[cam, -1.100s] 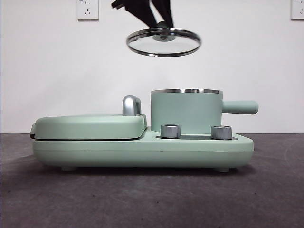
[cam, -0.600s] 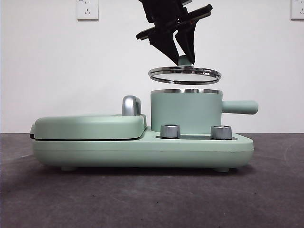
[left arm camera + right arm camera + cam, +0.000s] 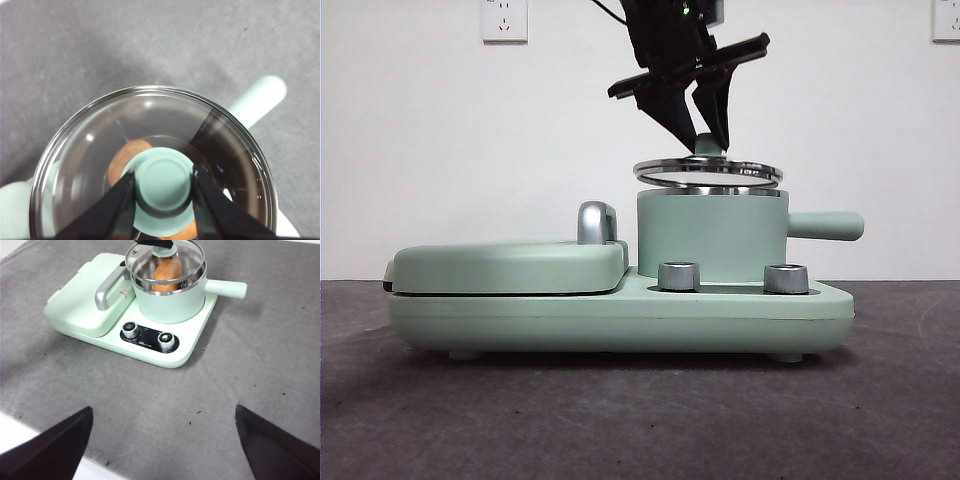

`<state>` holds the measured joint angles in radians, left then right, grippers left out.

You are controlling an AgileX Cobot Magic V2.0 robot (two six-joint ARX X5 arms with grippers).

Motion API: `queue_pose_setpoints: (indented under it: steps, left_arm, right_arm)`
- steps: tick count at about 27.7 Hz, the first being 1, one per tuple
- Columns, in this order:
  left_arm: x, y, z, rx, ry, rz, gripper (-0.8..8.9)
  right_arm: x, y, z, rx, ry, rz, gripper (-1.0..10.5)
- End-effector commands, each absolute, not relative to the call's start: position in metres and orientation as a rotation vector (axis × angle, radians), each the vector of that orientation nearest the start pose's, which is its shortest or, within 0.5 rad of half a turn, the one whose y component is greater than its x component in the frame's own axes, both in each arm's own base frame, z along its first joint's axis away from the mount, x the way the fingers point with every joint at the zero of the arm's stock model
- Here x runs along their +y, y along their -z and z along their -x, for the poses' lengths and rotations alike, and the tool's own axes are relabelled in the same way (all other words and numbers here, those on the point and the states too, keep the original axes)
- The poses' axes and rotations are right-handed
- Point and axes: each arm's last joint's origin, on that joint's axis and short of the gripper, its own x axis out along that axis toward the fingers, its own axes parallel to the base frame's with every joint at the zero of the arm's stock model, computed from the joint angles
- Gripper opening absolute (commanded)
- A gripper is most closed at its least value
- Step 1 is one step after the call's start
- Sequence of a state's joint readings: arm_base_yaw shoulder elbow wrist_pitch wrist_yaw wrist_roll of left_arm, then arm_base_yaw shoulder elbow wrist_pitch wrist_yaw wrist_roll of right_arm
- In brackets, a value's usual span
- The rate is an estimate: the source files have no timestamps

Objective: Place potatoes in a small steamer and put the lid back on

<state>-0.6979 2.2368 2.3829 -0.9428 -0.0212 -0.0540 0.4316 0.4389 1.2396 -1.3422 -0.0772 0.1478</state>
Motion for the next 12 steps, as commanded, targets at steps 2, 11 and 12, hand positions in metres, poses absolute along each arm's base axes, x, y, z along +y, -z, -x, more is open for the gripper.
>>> queue_pose_setpoints:
  steps: [2,11,12]
  left_arm:
    - [-0.3171,-0.3401,-0.3721,0.743,0.624,-0.213,0.05]
    - [-0.3182,-0.3383,-0.3734,0.741,0.624,-0.212,0.05]
    - [-0.3182,-0.3382,-0.3735,0.741,0.625,-0.212,0.05]
  right_arm:
    - [-0.0037,-0.3796,0.0132,0.645,-0.446,-0.050,4.6]
    - [-0.0037,-0.3795,0.0132,0.646,-0.445,-0.054,4.6]
    - [-0.0037,-0.3795,0.0132,0.646,-0.444,-0.054,4.6]
